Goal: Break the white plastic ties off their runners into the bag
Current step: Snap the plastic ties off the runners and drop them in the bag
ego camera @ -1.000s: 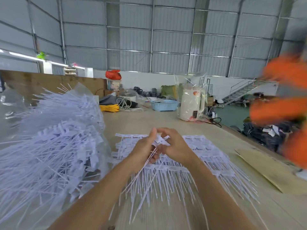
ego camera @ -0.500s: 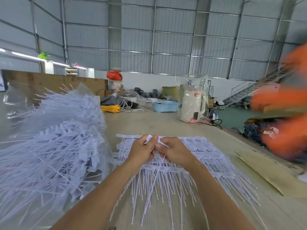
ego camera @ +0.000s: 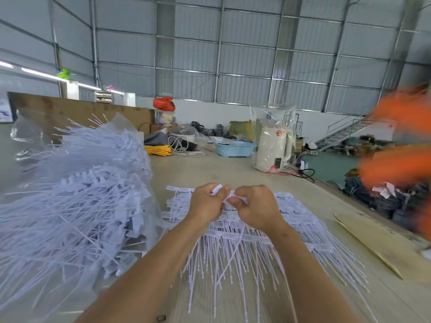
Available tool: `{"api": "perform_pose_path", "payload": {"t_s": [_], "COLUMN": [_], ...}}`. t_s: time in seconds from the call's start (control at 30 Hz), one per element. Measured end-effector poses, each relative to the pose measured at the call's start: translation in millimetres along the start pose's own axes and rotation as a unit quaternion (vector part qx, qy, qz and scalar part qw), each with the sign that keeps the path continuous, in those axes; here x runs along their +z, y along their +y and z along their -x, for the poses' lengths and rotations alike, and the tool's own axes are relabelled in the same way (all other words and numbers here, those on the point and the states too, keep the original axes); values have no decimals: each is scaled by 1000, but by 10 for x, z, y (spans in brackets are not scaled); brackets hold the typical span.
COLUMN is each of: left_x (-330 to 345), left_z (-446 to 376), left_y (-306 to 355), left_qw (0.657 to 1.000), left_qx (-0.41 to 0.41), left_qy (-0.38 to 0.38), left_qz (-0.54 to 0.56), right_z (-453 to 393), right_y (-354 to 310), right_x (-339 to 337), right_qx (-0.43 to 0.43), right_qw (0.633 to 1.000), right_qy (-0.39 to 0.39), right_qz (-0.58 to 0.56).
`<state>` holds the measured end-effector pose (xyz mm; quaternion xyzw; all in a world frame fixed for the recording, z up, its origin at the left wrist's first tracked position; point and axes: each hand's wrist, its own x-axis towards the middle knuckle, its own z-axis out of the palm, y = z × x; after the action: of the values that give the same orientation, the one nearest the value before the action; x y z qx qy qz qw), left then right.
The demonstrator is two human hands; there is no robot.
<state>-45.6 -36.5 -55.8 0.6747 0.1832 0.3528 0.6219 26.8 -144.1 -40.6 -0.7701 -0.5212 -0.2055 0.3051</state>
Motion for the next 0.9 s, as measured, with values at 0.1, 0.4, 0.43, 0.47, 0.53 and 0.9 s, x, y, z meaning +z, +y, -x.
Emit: {"api": "perform_pose_path", "payload": {"t_s": [0.1,0.4,0.43,0.47,0.53,0.9], "left_x": [29,89,113,128,94,-65], "left_z": [23,41,42,50,7,-56], "left_y": [5,5,-1,-3,-30,-42], "left_qw": [1000,995,991,987,976,991], "left_qx": [-2,54,66,77,79,-80], "left_qy": [-4,28,36,50,86,-41], "left_qz": [0,-78,-109,-133,-182,103], "right_z": [-15,-15,-8,-7,-2,-39], "right_y": [22,-13,-27,-50,-138,-77], "right_x": [-36,-63,-68,-76,-135,117], "right_qx": [32,14,7,1,2,161], "right_qw": [995,993,993,994,989,893], "right_qy": [-8,-4,-8,-8,-3,52], "right_qz": [-94,-120,-114,-111,-146,-417]}}
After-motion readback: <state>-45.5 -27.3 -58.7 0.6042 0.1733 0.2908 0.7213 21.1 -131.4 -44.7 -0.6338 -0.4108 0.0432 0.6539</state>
